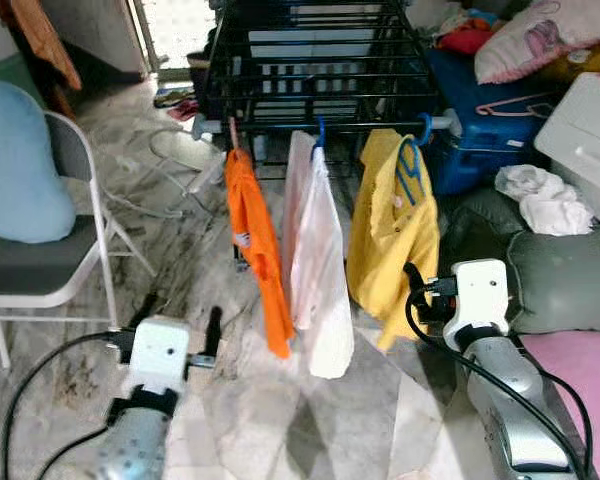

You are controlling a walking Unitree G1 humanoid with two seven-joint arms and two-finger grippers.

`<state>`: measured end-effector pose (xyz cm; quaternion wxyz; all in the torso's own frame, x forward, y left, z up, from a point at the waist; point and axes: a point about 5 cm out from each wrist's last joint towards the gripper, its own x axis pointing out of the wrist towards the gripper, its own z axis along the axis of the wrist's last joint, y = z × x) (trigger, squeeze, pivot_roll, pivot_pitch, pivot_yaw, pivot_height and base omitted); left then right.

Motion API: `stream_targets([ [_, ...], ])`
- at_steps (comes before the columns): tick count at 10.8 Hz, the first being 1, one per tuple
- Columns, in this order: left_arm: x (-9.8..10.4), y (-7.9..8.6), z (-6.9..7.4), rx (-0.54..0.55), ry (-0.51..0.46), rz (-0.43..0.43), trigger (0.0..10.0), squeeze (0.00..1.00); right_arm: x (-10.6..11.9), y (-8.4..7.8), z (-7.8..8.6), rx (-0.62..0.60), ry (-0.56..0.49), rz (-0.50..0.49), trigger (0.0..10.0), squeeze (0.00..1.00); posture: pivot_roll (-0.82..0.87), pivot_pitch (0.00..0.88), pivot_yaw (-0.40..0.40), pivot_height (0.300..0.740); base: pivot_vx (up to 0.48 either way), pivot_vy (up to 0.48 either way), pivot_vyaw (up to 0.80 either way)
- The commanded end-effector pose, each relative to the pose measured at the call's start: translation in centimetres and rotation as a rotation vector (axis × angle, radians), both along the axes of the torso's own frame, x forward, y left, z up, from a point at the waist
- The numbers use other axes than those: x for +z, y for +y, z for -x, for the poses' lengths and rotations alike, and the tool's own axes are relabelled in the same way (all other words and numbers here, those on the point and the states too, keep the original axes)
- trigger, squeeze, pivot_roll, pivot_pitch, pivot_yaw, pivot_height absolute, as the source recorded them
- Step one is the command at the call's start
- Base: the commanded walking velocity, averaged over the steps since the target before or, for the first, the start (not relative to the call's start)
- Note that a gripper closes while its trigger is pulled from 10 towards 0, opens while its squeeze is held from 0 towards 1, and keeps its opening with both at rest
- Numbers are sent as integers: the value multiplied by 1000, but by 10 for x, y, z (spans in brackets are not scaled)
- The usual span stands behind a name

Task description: Hang hanger

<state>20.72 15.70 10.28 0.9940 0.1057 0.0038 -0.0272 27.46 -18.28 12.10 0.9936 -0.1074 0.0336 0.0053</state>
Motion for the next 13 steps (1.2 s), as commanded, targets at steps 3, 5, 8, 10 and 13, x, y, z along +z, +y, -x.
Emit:
stream_targets([
  [3,-11,11,6,-14,67,-21,10000,0,5,12,-12,69,-13,-24,10000,0,15,0,-34,740,0,0,800],
  [5,-10,21,2,-1,68,-35,10000,0,10,18,-15,91,-28,-55,10000,0,13,0,-28,740,0,0,800],
  [8,-10,21,-2,31,60,-32,10000,0,9,20,-9,97,-29,-111,10000,0,-5,0,-7,740,0,0,465],
  [10,-6,22,-7,49,53,-16,10000,0,6,18,-7,67,-16,-124,10000,0,4,0,4,740,0,0,0],
  [13,-7,23,-7,47,71,23,10000,0,3,22,-7,60,13,-144,10000,0,8,0,1,740,0,0,-512],
])
